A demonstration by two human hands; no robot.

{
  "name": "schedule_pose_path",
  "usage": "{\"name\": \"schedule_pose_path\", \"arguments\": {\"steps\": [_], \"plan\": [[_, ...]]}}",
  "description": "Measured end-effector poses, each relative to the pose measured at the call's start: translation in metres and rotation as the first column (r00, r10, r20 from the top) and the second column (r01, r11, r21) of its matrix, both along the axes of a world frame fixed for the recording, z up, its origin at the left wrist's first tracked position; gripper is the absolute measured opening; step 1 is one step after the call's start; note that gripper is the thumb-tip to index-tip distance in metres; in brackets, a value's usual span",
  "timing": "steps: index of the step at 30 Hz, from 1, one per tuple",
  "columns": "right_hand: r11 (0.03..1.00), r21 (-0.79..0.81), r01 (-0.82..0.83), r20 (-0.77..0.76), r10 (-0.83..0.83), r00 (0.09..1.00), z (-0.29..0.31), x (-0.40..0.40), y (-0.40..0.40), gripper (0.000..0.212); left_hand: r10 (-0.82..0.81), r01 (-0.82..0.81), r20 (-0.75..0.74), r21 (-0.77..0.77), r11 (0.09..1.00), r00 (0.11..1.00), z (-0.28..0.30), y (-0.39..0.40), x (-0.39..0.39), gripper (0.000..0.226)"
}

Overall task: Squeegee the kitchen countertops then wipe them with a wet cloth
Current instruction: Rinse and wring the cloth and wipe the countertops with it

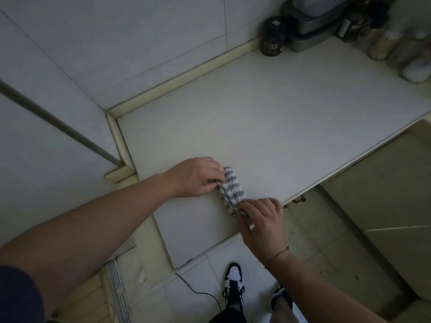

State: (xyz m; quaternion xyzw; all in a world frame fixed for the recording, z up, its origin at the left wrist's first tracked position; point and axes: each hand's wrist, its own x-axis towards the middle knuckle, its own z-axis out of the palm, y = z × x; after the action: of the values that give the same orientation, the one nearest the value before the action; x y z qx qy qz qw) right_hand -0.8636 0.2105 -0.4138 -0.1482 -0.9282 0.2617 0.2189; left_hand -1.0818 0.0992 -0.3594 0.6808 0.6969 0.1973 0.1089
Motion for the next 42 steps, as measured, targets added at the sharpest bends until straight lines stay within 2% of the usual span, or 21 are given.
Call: {"name": "schedule_pose_path", "arguments": {"steps": [6,8,10,11,13,14,15,18,21,24,27,29,30,32,35,38,40,42], "plan": [[0.999,-0.008,-0.034,0.035,0.034,0.999,0.004,-0.007,-0.012,0.016,0.082,-0.081,-0.028,0.032,0.996,0.996,-0.006,-0.020,0.004,0.015],[0.996,-0.082,-0.039,0.086,0.046,0.995,0.017,-0.015,-0.008,0.013,0.129,-0.128,-0.029,0.021,0.992,0.991,-0.007,-0.021,0.008,0.018],[0.962,-0.268,0.049,0.143,-0.011,0.990,0.033,-0.024,0.002,0.009,0.176,-0.176,-0.017,-0.005,0.984,0.984,-0.005,-0.018,0.013,0.029],[0.899,-0.422,0.117,0.160,-0.053,0.986,0.043,-0.031,0.009,0.009,0.198,-0.198,-0.004,-0.027,0.980,0.980,-0.003,-0.013,0.015,0.036],[0.666,-0.718,0.204,0.191,-0.093,0.977,0.064,-0.044,0.026,0.012,0.243,-0.237,0.075,-0.082,0.968,0.967,0.002,-0.001,0.022,0.055],[0.568,-0.794,0.214,0.206,-0.079,0.975,0.075,-0.050,0.035,0.013,0.266,-0.250,0.140,-0.122,0.960,0.954,0.007,0.008,0.026,0.063],[0.515,-0.830,0.211,0.212,-0.059,0.976,0.085,-0.054,0.046,0.014,0.292,-0.259,0.217,-0.168,0.951,0.932,0.012,0.018,0.031,0.068],[0.467,-0.863,0.191,0.198,-0.034,0.980,0.118,-0.054,0.085,0.013,0.402,-0.296,0.427,-0.293,0.909,0.810,0.027,0.061,0.046,0.073],[0.402,-0.891,0.212,0.192,-0.089,0.977,0.147,-0.026,0.139,0.015,0.427,-0.320,0.535,-0.285,0.903,0.729,0.043,0.120,0.068,0.046],[0.302,-0.918,0.258,0.196,-0.221,0.955,0.169,0.026,0.211,0.013,0.338,-0.233,0.616,-0.247,0.940,0.711,0.062,0.200,0.103,0.016],[0.219,-0.937,0.272,0.180,-0.364,0.914,0.182,0.099,0.297,0.010,0.218,-0.102,0.686,-0.206,0.973,0.694,0.084,0.297,0.158,0.012],[0.229,-0.939,0.257,0.150,-0.401,0.904,0.188,0.158,0.353,0.016,0.164,-0.024,0.711,-0.202,0.979,0.683,0.095,0.366,0.205,0.011],[0.252,-0.938,0.237,0.123,-0.398,0.909,0.191,0.188,0.379,0.024,0.152,0.012,0.739,-0.212,0.977,0.656,0.098,0.401,0.230,0.006],[0.328,-0.917,0.227,0.077,-0.412,0.908,0.196,0.247,0.428,0.030,0.124,0.104,0.803,-0.225,0.969,0.582,0.102,0.467,0.281,0.016],[0.386,-0.851,0.356,0.079,-0.576,0.814,0.190,0.325,0.490,0.022,0.098,0.242,0.826,-0.274,0.931,0.556,0.103,0.551,0.353,0.028],[0.341,-0.823,0.455,0.097,-0.704,0.704,0.176,0.379,0.539,0.012,0.164,0.432,0.874,-0.380,0.818,0.458,0.096,0.613,0.408,0.043],[0.300,-0.818,0.492,0.123,-0.743,0.658,0.165,0.399,0.564,0.010,0.171,0.493,0.857,-0.431,0.756,0.486,0.089,0.646,0.436,0.043],[0.273,-0.786,0.555,0.150,-0.787,0.599,0.154,0.411,0.584,0.009,0.171,0.488,0.831,-0.464,0.740,0.530,0.080,0.674,0.458,0.031]]}}
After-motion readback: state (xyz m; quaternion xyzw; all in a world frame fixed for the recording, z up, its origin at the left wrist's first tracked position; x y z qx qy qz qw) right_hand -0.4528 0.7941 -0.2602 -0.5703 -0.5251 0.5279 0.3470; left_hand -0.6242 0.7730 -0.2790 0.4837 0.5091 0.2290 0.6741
